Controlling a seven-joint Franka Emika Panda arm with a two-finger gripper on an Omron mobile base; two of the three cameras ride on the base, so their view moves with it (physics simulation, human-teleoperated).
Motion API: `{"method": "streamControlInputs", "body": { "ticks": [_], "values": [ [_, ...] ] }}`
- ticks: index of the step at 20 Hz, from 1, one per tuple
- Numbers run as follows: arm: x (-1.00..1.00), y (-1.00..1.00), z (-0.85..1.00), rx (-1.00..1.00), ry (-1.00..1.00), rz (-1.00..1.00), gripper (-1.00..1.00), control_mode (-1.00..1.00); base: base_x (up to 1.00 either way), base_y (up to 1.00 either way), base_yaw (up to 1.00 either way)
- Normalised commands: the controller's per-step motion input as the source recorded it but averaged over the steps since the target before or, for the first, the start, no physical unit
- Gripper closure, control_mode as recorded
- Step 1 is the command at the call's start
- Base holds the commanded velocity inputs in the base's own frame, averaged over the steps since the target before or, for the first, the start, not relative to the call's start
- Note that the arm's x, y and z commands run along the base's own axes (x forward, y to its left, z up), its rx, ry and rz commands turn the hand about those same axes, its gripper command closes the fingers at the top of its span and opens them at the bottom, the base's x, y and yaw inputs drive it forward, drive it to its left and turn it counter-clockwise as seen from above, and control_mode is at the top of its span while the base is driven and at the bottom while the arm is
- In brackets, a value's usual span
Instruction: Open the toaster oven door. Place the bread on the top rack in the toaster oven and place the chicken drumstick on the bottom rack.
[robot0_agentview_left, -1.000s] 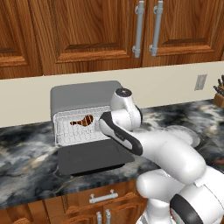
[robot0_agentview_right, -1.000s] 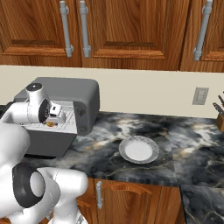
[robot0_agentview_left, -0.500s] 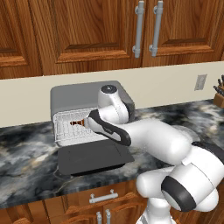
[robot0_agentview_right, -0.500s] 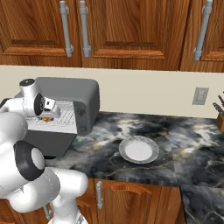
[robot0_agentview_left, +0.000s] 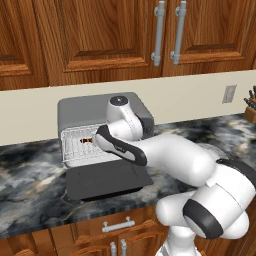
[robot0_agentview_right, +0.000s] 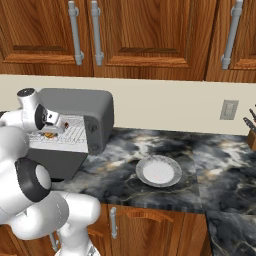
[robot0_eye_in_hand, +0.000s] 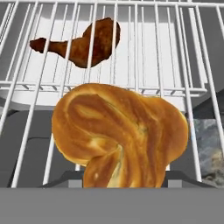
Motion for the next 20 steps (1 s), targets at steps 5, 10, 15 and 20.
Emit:
{"method": "streamControlInputs", "body": {
  "ticks": [5,10,15,20],
  "values": [
    [0.01,0.13,-0.08,0.0,-0.09,0.0,1.0,-1.0,0.0,0.0,0.0],
    [0.06,0.12,-0.14,0.0,-0.02,0.0,1.0,-1.0,0.0,0.0,0.0],
    [0.0,0.08,-0.22,0.0,0.0,0.0,1.0,-1.0,0.0,0.0,0.0],
    [-0.01,0.07,-0.18,0.0,0.0,0.0,1.0,-1.0,0.0,0.0,0.0]
  ]
}}
